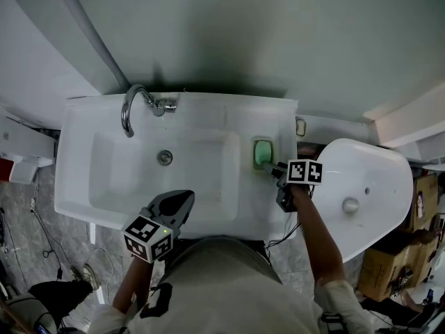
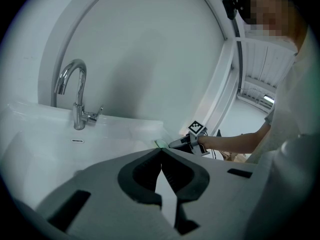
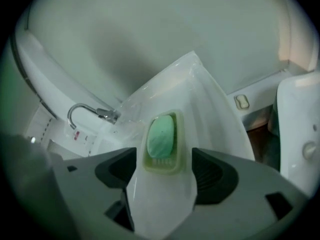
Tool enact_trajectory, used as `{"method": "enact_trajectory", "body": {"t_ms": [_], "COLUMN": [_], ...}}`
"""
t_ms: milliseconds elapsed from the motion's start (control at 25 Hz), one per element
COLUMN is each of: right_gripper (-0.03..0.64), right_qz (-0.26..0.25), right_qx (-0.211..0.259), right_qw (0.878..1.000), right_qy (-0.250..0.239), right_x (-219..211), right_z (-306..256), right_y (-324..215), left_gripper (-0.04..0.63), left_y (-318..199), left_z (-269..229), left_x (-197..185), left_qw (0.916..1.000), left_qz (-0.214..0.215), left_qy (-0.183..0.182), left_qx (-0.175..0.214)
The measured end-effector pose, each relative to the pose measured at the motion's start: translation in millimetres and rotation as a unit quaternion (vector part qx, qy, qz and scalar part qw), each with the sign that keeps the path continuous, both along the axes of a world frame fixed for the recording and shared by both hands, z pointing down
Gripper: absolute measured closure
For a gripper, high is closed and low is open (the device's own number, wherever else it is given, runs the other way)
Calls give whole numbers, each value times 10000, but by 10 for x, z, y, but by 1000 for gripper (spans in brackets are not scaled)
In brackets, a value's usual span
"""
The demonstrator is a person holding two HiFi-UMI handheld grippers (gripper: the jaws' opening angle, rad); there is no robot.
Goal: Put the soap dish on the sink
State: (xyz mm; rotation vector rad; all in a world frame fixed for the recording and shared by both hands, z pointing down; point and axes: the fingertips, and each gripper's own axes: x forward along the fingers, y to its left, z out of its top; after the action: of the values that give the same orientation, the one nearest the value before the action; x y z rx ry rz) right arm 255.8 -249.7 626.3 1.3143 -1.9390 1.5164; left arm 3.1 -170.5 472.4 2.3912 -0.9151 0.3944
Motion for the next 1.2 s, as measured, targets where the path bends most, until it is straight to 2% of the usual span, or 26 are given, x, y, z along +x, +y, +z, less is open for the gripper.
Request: {"method": "enact_trajectory", "body": {"t_ms": [240, 400, 520, 680, 1200], "right_gripper": [213, 202, 202, 219, 232], "right_qz": [-823, -1274, -1424, -1298, -1294], "right_qx": [211, 378, 375, 259, 447], "right_qw": [9894, 9755, 9674, 9659, 9649], "right_qy": [1177, 1751, 2058, 2224, 2243], "right_x": [-112, -194, -218, -179, -128], "right_z": [55, 105, 167, 234, 234], "right_y": [99, 83, 81, 57, -131], "left_gripper": [575, 575, 575, 575, 575], "left_y": [33, 46, 56, 39, 44], "left_z": [-2, -10, -5, -5, 43], "left_x": [9, 5, -20, -37, -54], "left_qw": [10000, 10000, 10000, 10000, 9999], "left_qz": [30, 23, -13, -50, -76], "left_qy": [23, 1, -10, -19, -29], "left_qx": [-2, 9, -11, 9, -64]}}
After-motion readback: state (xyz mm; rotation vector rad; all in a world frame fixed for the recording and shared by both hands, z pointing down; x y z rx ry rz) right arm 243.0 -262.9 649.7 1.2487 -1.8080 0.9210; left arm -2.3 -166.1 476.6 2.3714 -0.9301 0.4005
